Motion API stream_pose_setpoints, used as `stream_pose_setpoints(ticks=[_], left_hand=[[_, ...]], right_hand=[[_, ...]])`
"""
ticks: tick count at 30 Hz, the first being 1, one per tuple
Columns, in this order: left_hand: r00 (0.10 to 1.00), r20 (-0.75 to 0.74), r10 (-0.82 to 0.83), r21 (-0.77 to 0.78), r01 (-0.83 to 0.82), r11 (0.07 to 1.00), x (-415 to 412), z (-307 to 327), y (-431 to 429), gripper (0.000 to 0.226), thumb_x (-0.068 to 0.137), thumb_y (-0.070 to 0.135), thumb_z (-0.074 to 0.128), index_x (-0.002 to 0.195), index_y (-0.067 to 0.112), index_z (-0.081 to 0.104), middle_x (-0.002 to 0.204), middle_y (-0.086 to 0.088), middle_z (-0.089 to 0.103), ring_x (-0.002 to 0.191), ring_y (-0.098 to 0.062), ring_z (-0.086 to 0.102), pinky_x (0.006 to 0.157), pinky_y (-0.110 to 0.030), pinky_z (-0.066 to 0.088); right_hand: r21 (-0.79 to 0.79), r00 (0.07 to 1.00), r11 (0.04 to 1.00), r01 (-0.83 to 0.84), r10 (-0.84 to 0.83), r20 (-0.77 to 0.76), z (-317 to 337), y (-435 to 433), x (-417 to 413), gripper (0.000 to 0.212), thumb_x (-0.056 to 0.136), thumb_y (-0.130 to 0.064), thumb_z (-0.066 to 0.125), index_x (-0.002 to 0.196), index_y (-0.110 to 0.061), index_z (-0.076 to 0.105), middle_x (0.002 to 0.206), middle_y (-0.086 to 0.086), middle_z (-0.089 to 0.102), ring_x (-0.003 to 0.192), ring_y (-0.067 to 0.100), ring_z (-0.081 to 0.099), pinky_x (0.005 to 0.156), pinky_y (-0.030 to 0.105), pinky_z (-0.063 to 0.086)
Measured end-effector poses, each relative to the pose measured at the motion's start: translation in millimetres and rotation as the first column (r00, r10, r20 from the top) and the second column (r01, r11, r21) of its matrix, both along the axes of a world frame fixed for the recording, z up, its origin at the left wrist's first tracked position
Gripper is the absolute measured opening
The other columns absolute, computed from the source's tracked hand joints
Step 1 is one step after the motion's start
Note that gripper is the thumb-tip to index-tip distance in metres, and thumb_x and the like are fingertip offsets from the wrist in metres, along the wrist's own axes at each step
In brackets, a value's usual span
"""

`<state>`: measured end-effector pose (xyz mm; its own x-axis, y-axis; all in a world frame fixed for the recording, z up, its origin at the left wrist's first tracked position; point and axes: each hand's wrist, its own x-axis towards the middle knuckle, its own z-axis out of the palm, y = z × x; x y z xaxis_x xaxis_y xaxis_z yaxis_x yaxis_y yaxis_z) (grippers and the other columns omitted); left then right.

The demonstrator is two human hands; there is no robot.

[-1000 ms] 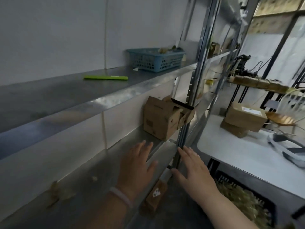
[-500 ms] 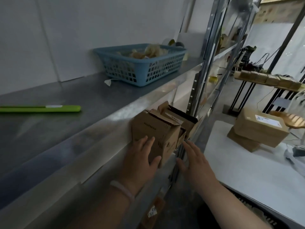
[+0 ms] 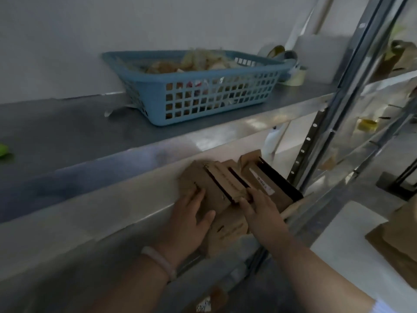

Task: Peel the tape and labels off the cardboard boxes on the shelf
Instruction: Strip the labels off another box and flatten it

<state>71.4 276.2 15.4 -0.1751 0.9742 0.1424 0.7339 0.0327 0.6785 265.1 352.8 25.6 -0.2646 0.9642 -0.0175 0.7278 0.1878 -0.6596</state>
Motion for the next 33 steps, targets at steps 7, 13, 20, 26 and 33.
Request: stream_pose_setpoints(ticks=[7,13,20,26,33], left_hand=[[0.941,0.146,0.307,0.018,-0.312,0.950,-4,7,-33,0.068,0.082,0.083,0.021,0.125,0.041,0.053,0.125,0.010,0.055,0.114,-0.011,0.052,0.099,-0.037,0.045],[0.665,0.467,0.583,-0.235,-0.542,0.807,-20,17,-65,0.103,0.065,0.084,0.054,0.147,0.049,0.004,0.141,0.004,0.047,0.128,-0.021,0.048,0.106,-0.038,0.040],[0.590,0.477,0.651,-0.372,-0.536,0.758,-45,-16,-97,0.028,0.099,0.045,0.041,0.126,0.044,0.050,0.139,0.003,0.053,0.122,-0.018,0.052,0.107,-0.042,0.041],[0.387,0.698,0.603,-0.438,-0.435,0.787,-34,-14,-107,0.029,0.098,0.039,0.047,0.122,0.028,0.058,0.118,0.002,0.065,0.109,-0.019,0.060,0.094,-0.048,0.052],[0.453,0.660,0.599,-0.304,-0.569,0.765,-67,-4,-118,0.061,0.084,0.013,0.071,0.134,0.025,0.038,0.119,0.006,0.054,0.104,-0.010,0.055,0.084,-0.027,0.051]], right_hand=[[0.218,0.890,0.934,-0.282,0.340,-0.304,0,-21,-23,0.047,0.087,-0.048,0.061,0.128,-0.028,0.050,0.128,-0.011,0.047,0.123,0.003,0.043,0.103,0.030,0.042],[0.281,0.648,0.705,-0.651,0.709,-0.279,1,-33,-55,0.036,0.096,-0.034,0.049,0.130,-0.029,0.060,0.134,-0.018,0.051,0.130,-0.007,0.037,0.111,0.017,0.028],[-0.068,0.950,0.953,-0.296,0.287,-0.122,-22,-16,-68,0.060,0.090,-0.052,0.056,0.143,-0.030,0.039,0.144,-0.003,0.041,0.137,0.020,0.035,0.113,0.038,0.034],[-0.365,0.916,0.873,-0.325,0.194,-0.352,-20,-22,-76,0.016,0.088,-0.045,0.064,0.100,-0.037,0.059,0.102,-0.010,0.067,0.094,0.011,0.063,0.087,0.035,0.054],[0.002,0.812,0.837,-0.546,0.530,-0.243,19,-38,-85,0.035,0.094,-0.037,0.057,0.110,-0.065,0.042,0.102,-0.036,0.056,0.095,-0.020,0.052,0.077,0.000,0.039]])
